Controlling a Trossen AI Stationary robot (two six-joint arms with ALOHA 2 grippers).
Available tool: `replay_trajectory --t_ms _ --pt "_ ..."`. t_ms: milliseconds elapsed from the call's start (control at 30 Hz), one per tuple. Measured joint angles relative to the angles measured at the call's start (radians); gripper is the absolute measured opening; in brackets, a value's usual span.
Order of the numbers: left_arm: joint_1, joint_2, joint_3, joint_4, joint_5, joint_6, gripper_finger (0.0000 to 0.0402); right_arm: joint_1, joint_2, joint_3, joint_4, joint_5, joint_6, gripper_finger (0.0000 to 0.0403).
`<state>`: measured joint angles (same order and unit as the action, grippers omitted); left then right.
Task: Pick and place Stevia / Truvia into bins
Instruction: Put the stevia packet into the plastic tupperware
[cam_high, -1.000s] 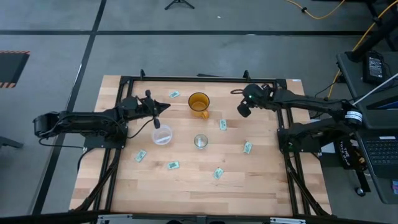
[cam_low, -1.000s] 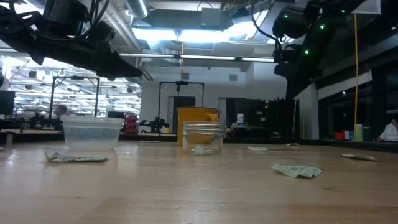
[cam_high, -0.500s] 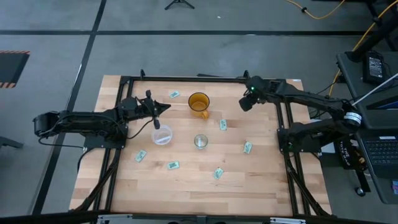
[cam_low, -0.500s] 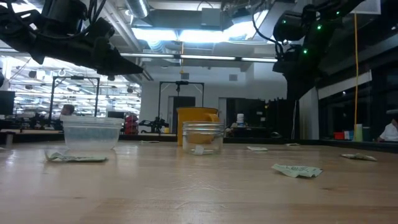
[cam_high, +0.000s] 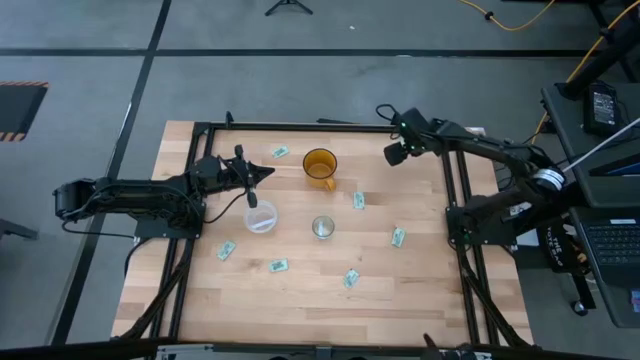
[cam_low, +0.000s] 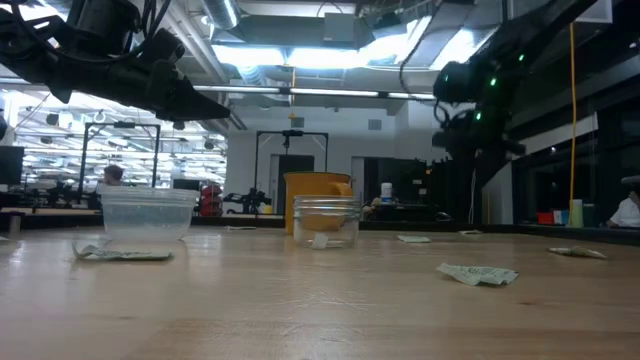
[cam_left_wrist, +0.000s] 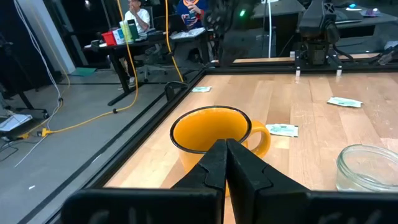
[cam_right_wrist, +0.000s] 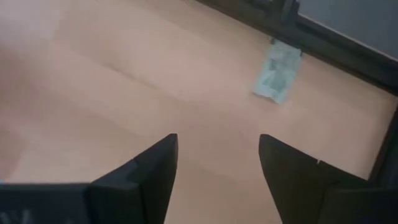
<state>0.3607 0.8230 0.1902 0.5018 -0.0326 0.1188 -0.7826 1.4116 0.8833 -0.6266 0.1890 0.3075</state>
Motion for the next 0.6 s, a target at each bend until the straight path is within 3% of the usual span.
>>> replay_trajectory --t_ms 267,600 --pt "0.0 0.0 0.0 0.0 0.0 0.0 0.0004 -0.107 0.142 0.0 0.055 0.0 -0.026 0.0231" --pt "0.0 0.0 0.0 0.0 0.0 0.0 0.0004 -0.132 0.232 0.0 0.212 -0.001 -0.028 0.0231"
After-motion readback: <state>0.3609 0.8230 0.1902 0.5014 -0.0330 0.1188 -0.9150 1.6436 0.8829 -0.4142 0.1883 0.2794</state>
